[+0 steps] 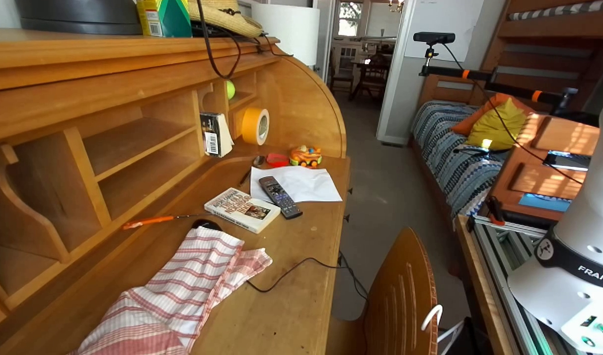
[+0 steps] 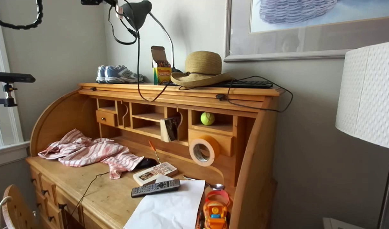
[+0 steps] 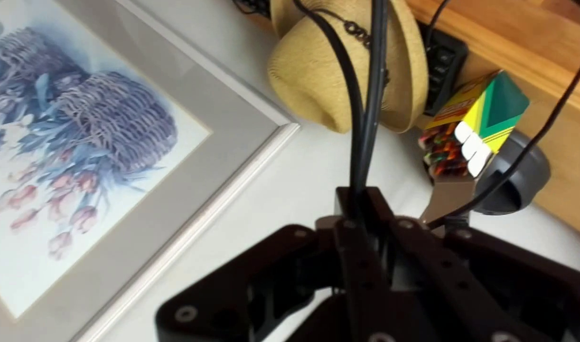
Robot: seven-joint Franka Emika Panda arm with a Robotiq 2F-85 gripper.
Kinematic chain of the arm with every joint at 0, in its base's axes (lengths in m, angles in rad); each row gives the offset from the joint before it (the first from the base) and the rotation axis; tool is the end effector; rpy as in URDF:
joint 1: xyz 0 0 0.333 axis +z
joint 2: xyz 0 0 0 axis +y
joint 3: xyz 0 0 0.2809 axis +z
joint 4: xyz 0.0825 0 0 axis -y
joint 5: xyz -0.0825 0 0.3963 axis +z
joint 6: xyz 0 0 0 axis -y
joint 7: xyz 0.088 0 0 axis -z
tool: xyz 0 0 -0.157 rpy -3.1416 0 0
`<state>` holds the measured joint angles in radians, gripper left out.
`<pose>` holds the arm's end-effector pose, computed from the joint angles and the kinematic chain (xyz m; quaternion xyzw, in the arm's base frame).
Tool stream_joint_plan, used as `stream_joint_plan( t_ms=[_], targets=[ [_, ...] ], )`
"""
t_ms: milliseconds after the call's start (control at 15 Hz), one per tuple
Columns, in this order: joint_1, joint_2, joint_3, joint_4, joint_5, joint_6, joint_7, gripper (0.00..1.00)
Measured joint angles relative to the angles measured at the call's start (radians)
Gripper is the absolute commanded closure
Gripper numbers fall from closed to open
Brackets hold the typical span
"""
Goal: Take the hat off of the shelf and put it on the desk
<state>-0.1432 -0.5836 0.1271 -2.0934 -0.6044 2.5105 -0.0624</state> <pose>0.4856 -0.0038 0.7107 0.8267 0.1535 0.4363 0.3203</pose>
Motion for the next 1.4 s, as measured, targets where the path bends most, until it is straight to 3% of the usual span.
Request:
stream_joint_plan(
  t_ms=[400, 600, 933, 1000, 1267, 1333, 1400],
  targets=[
    [-0.131, 0.209, 0.032, 0.254, -0.134, 0.002, 0.1, 0.98],
    [-0.092, 0.37, 0.0, 0.42, -0.121, 0.001, 0.05, 0.98],
    [0.005, 0.564, -0.068, 0.655, -0.064, -0.037, -0.168, 0.98],
    [0.012, 0.588, -0.079, 0.694, -0.065, -0.048, -0.182, 0.92],
    [0.027, 0.641, -0.103, 0.769, -0.062, -0.061, -0.184, 0.92],
    [0.028, 0.645, -0.103, 0.774, -0.062, -0.062, -0.184, 0.98],
    [0.029, 0.646, -0.103, 0.776, -0.062, -0.063, -0.184, 0.98]
  ],
)
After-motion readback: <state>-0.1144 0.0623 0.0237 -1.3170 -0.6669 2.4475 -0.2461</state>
